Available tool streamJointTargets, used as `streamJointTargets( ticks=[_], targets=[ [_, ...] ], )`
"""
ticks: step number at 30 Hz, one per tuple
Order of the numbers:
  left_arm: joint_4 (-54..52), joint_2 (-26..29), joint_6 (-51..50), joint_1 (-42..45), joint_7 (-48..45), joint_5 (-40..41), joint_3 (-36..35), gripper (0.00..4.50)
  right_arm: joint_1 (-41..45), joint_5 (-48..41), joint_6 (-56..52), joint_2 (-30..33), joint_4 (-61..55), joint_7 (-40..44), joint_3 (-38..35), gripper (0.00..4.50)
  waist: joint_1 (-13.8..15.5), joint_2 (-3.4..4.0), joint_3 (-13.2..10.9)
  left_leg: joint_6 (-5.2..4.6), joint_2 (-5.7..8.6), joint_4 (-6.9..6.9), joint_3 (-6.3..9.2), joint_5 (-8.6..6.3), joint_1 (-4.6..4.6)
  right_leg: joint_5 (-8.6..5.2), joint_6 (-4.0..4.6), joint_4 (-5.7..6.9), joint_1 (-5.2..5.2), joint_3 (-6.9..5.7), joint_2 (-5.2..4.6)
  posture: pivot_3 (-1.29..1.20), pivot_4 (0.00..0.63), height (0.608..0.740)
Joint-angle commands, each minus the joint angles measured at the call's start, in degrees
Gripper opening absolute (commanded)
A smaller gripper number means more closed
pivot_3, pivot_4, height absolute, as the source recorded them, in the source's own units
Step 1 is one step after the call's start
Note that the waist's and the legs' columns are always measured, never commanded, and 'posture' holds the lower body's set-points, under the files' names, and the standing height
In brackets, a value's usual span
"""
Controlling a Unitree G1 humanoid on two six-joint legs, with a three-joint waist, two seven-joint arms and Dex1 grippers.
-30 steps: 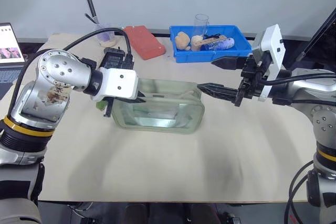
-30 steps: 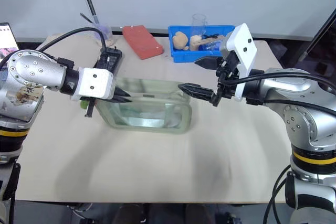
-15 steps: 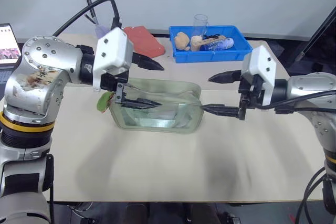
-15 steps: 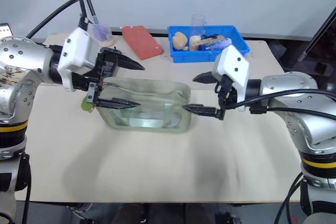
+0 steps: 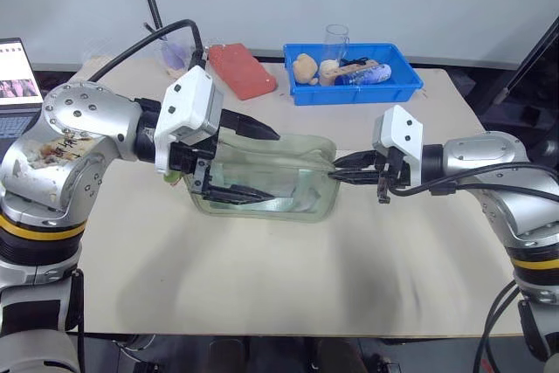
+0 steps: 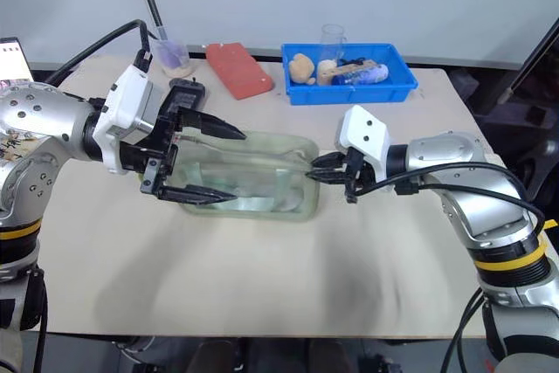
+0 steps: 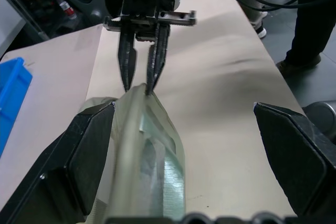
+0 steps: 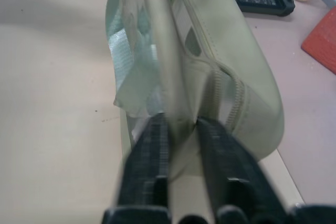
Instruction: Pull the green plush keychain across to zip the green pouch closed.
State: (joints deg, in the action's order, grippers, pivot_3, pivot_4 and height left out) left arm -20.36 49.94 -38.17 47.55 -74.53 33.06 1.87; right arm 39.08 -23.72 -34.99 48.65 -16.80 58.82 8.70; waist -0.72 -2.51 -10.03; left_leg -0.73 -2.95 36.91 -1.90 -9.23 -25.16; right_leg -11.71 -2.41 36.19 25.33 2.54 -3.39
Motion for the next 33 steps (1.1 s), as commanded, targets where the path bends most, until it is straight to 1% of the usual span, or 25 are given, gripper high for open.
streamJointTargets(
  ticks=[1,4,6,9,10,11,13,16,19,23,25,27,28,33],
  targets=[
    [0.0,1.7,-2.6,0.6,3.7,1.5,-4.5,4.5,0.4,-0.4,0.7,-0.3,-1.0,1.1,-1.2,0.03,0.0,0.0,0.0,0.0,0.0,0.0,0.0,0.0,0.0,0.0,0.0,0.0,0.0,0.0,0.0,0.0,0.15,0.74],
    [4.2,3.0,-4.5,0.2,8.1,1.2,-8.9,4.5,0.6,-0.6,0.3,-0.7,-1.0,1.4,-1.5,0.03,0.0,0.0,0.0,0.0,0.0,0.0,0.01,0.0,0.0,0.01,-0.02,0.01,0.0,-0.01,0.0,0.0,0.15,0.74],
    [8.6,5.1,-4.1,-1.4,10.7,-0.8,-12.2,4.5,0.6,-0.8,-0.1,-1.0,-1.3,1.2,-1.8,0.03,-0.2,0.0,0.0,0.0,-0.01,0.0,0.01,0.0,0.02,0.03,-0.06,0.03,0.01,-0.01,0.01,0.0,0.15,0.74],
    [11.7,9.6,-1.3,-10.4,11.1,-4.1,-17.2,4.5,0.4,-0.4,-0.2,-1.5,-1.6,0.8,-1.8,0.03,-0.8,0.04,0.0,0.0,-0.02,-0.05,0.0,0.0,0.08,0.03,-0.06,0.04,0.02,0.0,0.02,0.0,0.15,0.74],
    [10.6,10.5,-1.5,-14.6,10.7,-3.9,-19.3,4.5,0.3,-0.6,-0.4,-1.7,-1.6,0.6,-1.9,0.03,-0.9,0.04,0.0,-0.03,-0.03,-0.09,-0.01,-0.02,0.1,0.03,-0.04,0.04,0.03,0.0,0.02,0.0,0.15,0.74],
    [8.9,10.9,-2.4,-18.4,10.7,-3.0,-21.7,4.5,0.3,-0.6,-0.4,-1.8,-1.5,0.7,-1.9,0.03,-0.9,0.03,0.0,-0.04,-0.04,-0.13,-0.02,-0.03,0.11,0.09,0.17,0.05,0.03,-0.01,0.01,0.0,0.15,0.74],
    [5.6,10.8,-3.2,-24.4,11.5,-2.2,-24.6,4.5,0.4,-0.3,-0.1,-2.1,-1.0,0.7,-1.7,0.03,-0.7,0.0,0.0,-0.01,-0.06,-0.16,-0.02,-0.04,0.09,0.14,0.3,0.01,0.05,-0.04,-0.02,0.0,0.15,0.74],
    [1.9,9.6,-3.6,-29.9,13.7,-1.8,-26.5,4.5,0.5,0.2,0.5,-2.7,-0.1,0.8,-1.3,0.03,0.1,-0.05,0.0,0.01,-0.07,-0.14,-0.02,-0.04,0.03,0.01,0.7,-0.07,0.05,-0.11,-0.06,0.0,0.15,0.74],
    [-0.5,8.3,-1.6,-34.3,16.1,-3.6,-26.2,4.5,0.6,0.4,0.6,-3.1,0.2,1.0,-1.4,0.03,0.4,-0.04,0.0,0.04,-0.05,-0.11,-0.06,-0.03,0.03,0.02,0.71,-0.08,0.02,-0.11,-0.15,0.0,0.15,0.74],
    [0.3,7.0,2.1,-36.2,18.9,-6.5,-24.3,4.5,0.6,0.8,1.2,-3.4,0.6,1.3,-1.4,0.03,0.3,-0.05,0.0,0.04,-0.09,-0.11,-0.09,-0.03,0.04,0.08,0.79,-0.06,0.04,-0.12,-0.12,0.0,0.15,0.74],
    [1.1,7.2,3.4,-36.1,19.1,-7.2,-23.9,3.94,0.6,1.1,1.5,-3.5,0.9,1.4,-1.2,0.0,0.3,-0.05,0.0,0.04,-0.11,-0.11,-0.09,-0.02,0.04,0.09,0.81,-0.06,0.05,-0.14,-0.09,0.0,0.15,0.74],
    [2.0,8.0,3.7,-36.0,19.0,-7.5,-24.1,3.25,0.7,1.2,1.6,-3.5,1.0,1.5,-1.2,0.0,0.2,-0.05,0.0,0.04,-0.1,-0.11,-0.09,-0.02,0.04,0.09,0.82,-0.07,0.05,-0.13,-0.09,0.0,0.15,0.74],
    [2.2,8.0,3.6,-35.9,19.0,-7.1,-24.2,2.69,0.6,1.3,1.6,-3.5,1.1,1.5,-1.3,0.0,0.1,-0.04,0.0,0.04,-0.1,-0.11,-0.09,-0.03,0.04,0.09,0.82,-0.07,0.04,-0.13,-0.09,0.0,0.15,0.74],
    [3.5,9.0,4.0,-34.4,18.6,-6.7,-23.8,0.24,0.5,1.6,1.7,-3.9,1.1,1.1,-1.4,0.0,0.1,-0.05,0.0,0.04,-0.1,-0.11,-0.1,-0.03,0.04,0.09,0.81,-0.07,0.05,-0.13,-0.09,0.0,0.15,0.74]
  ],
)
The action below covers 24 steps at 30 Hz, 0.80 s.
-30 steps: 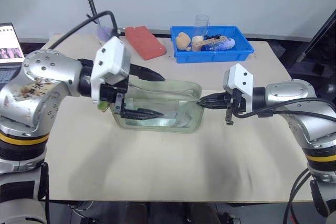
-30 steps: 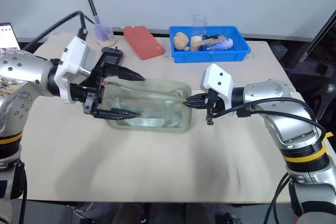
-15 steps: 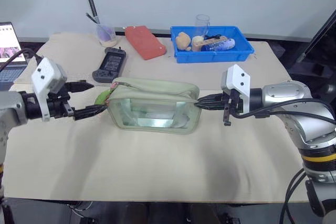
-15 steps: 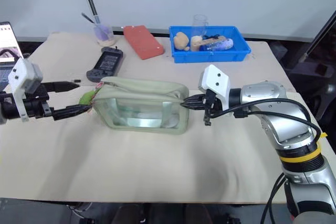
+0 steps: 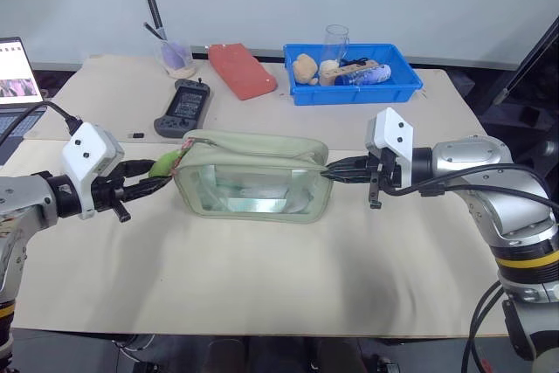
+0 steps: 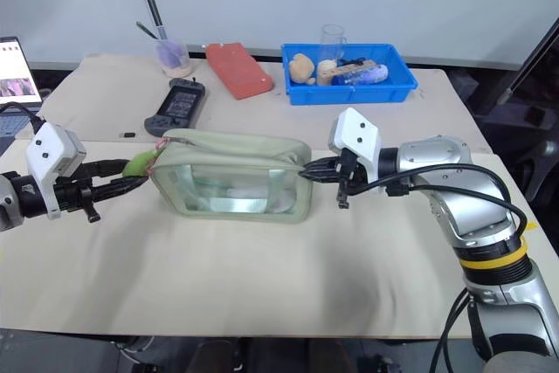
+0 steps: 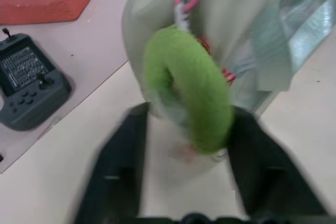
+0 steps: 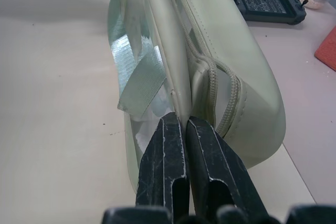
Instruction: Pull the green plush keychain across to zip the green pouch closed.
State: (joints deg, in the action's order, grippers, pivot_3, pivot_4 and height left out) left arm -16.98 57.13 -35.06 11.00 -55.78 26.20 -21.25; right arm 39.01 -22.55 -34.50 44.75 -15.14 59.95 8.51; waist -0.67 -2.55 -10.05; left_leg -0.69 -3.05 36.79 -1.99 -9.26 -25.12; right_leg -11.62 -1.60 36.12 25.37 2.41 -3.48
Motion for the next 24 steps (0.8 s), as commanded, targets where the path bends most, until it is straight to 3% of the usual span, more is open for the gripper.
streamJointTargets(
  ticks=[1,6,10,18,24],
  targets=[
    [0.5,2.6,-0.1,3.7,-0.3,1.0,-0.9,0.02,0.5,0.5,1.3,-0.1,-0.5,-0.2,-1.2,0.0,0.0,0.0,0.0,0.0,0.0,0.0,0.0,0.0,0.0,0.0,0.0,0.0,0.0,0.0,0.0,0.0,0.15,0.74],
    [1.4,4.7,-3.7,13.9,0.2,5.0,-0.4,0.02,0.4,0.9,1.5,-0.3,-0.2,-0.5,-1.5,0.0,0.1,0.0,0.0,0.0,0.02,0.0,0.01,0.0,0.0,-0.02,-0.06,-0.01,-0.02,-0.01,0.0,0.0,0.15,0.74],
    [-1.1,3.8,-3.2,20.7,0.0,5.2,5.4,0.02,0.4,0.9,1.1,-0.8,-0.2,-0.8,-1.6,0.0,0.0,-0.01,0.0,0.0,0.05,0.0,0.0,0.0,0.0,0.03,-0.12,-0.01,-0.05,0.01,0.0,0.0,0.15,0.74],
    [-2.0,0.0,6.4,22.4,0.9,-4.9,18.6,0.02,-0.5,0.7,0.3,-0.7,-1.5,-1.4,-2.1,0.0,0.0,-0.01,0.0,-0.01,0.04,0.0,0.01,0.01,0.0,0.14,-0.27,0.01,-0.04,0.03,0.06,0.0,0.15,0.74],
    [-0.6,0.4,6.9,23.9,-2.9,-2.5,16.7,2.42,-1.3,0.4,-0.7,-0.6,-2.4,-2.3,-2.8,0.0,0.0,-0.01,0.0,-0.01,0.05,0.01,0.02,0.01,0.0,0.13,-0.29,0.01,-0.05,0.04,0.05,0.0,0.15,0.74]
  ],
)
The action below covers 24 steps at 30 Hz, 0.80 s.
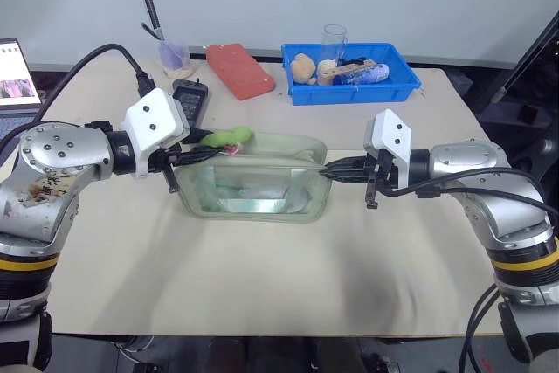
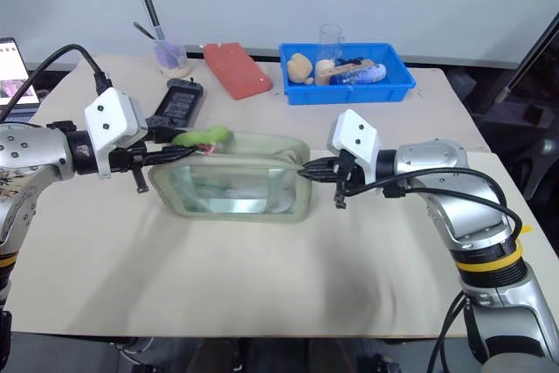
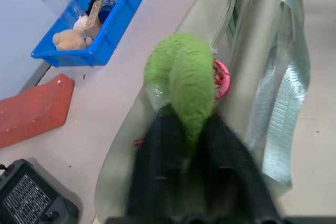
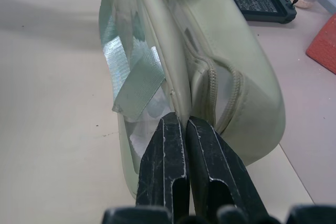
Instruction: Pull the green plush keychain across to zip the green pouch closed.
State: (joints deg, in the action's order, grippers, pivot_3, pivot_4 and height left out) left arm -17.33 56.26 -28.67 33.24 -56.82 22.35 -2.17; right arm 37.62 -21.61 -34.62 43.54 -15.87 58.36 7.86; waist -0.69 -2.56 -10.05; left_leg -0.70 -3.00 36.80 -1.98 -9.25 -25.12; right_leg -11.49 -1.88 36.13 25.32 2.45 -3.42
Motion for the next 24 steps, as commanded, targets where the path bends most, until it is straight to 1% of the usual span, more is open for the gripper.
streamJointTargets(
  ticks=[1,4,7,10,13,16,18,21,24],
  targets=[
    [0.3,2.2,0.2,1.9,-2.9,1.6,-2.9,2.89,0.1,-0.5,-0.7,0.6,-1.7,-0.8,-2.2,0.0,0.0,0.0,0.0,0.0,0.0,0.0,0.0,0.0,0.0,-0.01,-0.01,0.0,0.0,0.0,0.0,0.0,0.15,0.74],
    [1.9,5.5,-0.8,1.8,-6.4,2.6,-4.6,4.4,0.0,-0.3,-0.7,0.7,-1.7,-0.8,-2.3,0.0,-0.2,0.0,0.0,0.0,-0.01,0.0,0.0,0.0,0.0,-0.03,-0.03,0.01,0.03,0.0,0.01,0.0,0.15,0.74],
    [3.8,10.2,-1.4,-0.2,-9.9,3.0,-6.8,4.47,0.1,-0.2,-0.4,1.0,-1.5,-0.4,-2.3,0.0,-0.2,0.01,0.0,0.0,-0.02,0.0,0.0,0.0,0.0,-0.1,-0.02,0.02,0.04,-0.01,0.01,0.0,0.15,0.74],
    [5.3,12.1,-1.4,-3.2,-10.9,3.0,-9.1,4.47,0.6,-0.1,-0.3,1.1,-1.0,-0.2,-2.2,0.0,-0.1,0.01,0.0,0.0,-0.02,0.0,0.0,0.0,0.0,-0.29,-0.02,0.01,0.03,-0.01,-0.01,0.0,0.15,0.74],
    [4.4,11.0,-1.7,-7.4,-10.3,3.7,-11.0,4.47,1.0,-0.1,-0.3,1.1,-0.8,0.0,-2.0,0.0,0.0,0.01,0.0,0.0,-0.02,0.0,-0.01,0.0,0.0,-0.33,-0.07,0.01,0.02,-0.01,-0.02,0.0,0.15,0.74],
    [3.0,7.4,0.8,-13.0,-7.1,1.4,-10.1,4.47,1.8,-0.1,-0.3,1.1,-0.4,0.4,-1.6,0.0,0.1,0.02,0.0,0.0,-0.02,0.0,-0.03,0.0,0.0,-0.32,-0.05,0.01,0.02,-0.01,-0.05,0.0,0.15,0.74],
    [2.7,5.1,2.1,-13.9,-5.2,0.3,-9.2,4.47,2.1,-0.3,-0.6,1.1,-0.3,0.7,-1.4,0.0,0.1,0.01,0.0,0.0,-0.03,0.0,-0.03,0.0,0.01,-0.28,0.02,0.0,0.02,-0.01,-0.05,0.0,0.15,0.74],
    [4.1,2.7,3.6,-12.6,-2.5,-1.9,-7.9,3.65,2.3,-0.2,-0.6,1.3,-0.2,1.2,-1.0,0.0,0.2,0.01,0.0,0.0,-0.04,0.01,-0.02,0.0,-0.01,-0.15,0.23,0.01,0.03,-0.03,-0.03,0.0,0.15,0.74],
    [4.4,1.9,3.5,-12.2,-2.5,-1.7,-7.8,2.25,3.1,-0.1,-0.8,1.2,0.3,1.3,-1.1,0.0,0.0,0.01,0.0,0.0,-0.03,0.0,-0.02,0.0,-0.01,-0.13,0.25,0.0,0.03,-0.02,-0.02,0.0,0.15,0.74]
  ],
)
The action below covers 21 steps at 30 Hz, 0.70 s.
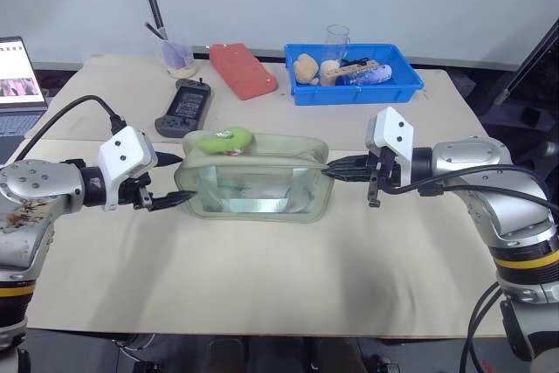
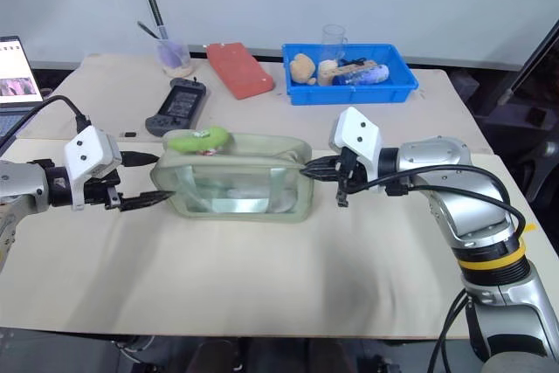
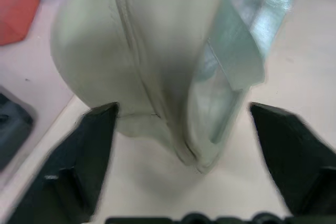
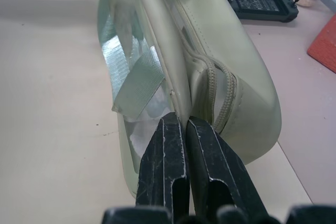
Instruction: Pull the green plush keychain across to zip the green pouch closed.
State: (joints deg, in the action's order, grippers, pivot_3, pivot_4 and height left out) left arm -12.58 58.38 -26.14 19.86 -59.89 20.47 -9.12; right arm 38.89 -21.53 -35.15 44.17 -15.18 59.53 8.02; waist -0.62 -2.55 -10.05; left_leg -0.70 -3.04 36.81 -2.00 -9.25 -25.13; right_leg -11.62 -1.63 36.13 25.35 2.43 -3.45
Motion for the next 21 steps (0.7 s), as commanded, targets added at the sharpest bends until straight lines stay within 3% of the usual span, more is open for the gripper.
streamJointTargets(
  ticks=[1,4,5,7,11,15,20,21],
  targets=[
    [0.0,-0.4,1.2,1.3,0.6,0.0,-0.7,1.7,2.0,-0.2,-0.3,0.5,-0.3,0.2,-1.3,0.0,-0.1,0.0,0.0,0.0,0.0,0.0,0.0,0.0,0.0,0.0,0.0,0.0,0.0,0.0,0.0,0.0,0.15,0.74],
    [0.6,-0.7,1.7,1.2,0.3,-0.3,-0.5,0.33,2.3,-0.1,-0.3,0.5,-0.1,0.1,-1.2,0.0,-0.1,0.0,0.0,0.0,-0.01,0.0,0.0,0.0,0.0,0.0,0.0,0.01,0.0,0.0,0.01,0.0,0.15,0.74],
    [0.6,-0.7,1.7,1.2,0.2,-0.3,-0.5,0.08,2.3,0.1,-0.1,0.6,-0.1,0.1,-1.1,0.0,-0.1,0.0,0.0,0.0,0.0,0.0,0.0,0.0,0.0,0.0,0.0,0.01,0.01,0.0,0.0,0.0,0.15,0.74],
    [1.0,-0.7,1.9,1.6,0.2,-0.7,-0.1,0.08,2.6,1.2,0.7,0.9,0.6,-0.1,-0.8,0.0,-0.1,0.0,0.0,0.0,0.0,0.0,0.0,0.0,0.0,0.0,0.0,0.0,0.01,0.0,0.0,0.0,0.15,0.74],
    [1.3,-0.4,1.8,2.4,0.1,-1.0,0.7,0.0,4.6,1.1,1.2,4.0,2.0,4.3,-0.7,1.37,0.0,0.0,0.0,0.0,0.0,0.0,0.0,0.0,0.0,0.0,0.0,0.0,0.01,0.0,0.0,0.0,0.15,0.74],
    [1.2,-0.3,1.6,2.9,-0.4,-1.0,1.1,0.0,12.8,3.0,3.3,3.9,6.9,5.6,0.0,2.7,-0.3,0.02,0.0,0.0,-0.01,0.0,-0.01,0.0,0.01,-0.01,-0.01,0.01,0.02,0.0,0.0,0.0,0.15,0.74],
    [1.4,-0.4,1.9,3.1,-0.9,-1.6,1.7,0.0,22.3,5.1,4.9,-9.1,11.2,1.4,4.7,4.42,-1.0,0.04,0.0,0.0,-0.13,-0.03,-0.04,0.0,0.03,0.09,-0.1,0.12,0.14,0.0,0.12,0.0,0.15,0.74],
    [1.3,-0.5,1.9,3.3,-0.8,-1.8,1.8,0.0,23.8,6.0,4.9,-12.6,12.2,-0.3,5.8,4.47,-1.0,0.04,0.0,-0.01,-0.15,-0.04,-0.03,0.0,0.03,0.17,-0.16,0.21,0.19,-0.01,0.14,0.0,0.15,0.74]
  ],
)
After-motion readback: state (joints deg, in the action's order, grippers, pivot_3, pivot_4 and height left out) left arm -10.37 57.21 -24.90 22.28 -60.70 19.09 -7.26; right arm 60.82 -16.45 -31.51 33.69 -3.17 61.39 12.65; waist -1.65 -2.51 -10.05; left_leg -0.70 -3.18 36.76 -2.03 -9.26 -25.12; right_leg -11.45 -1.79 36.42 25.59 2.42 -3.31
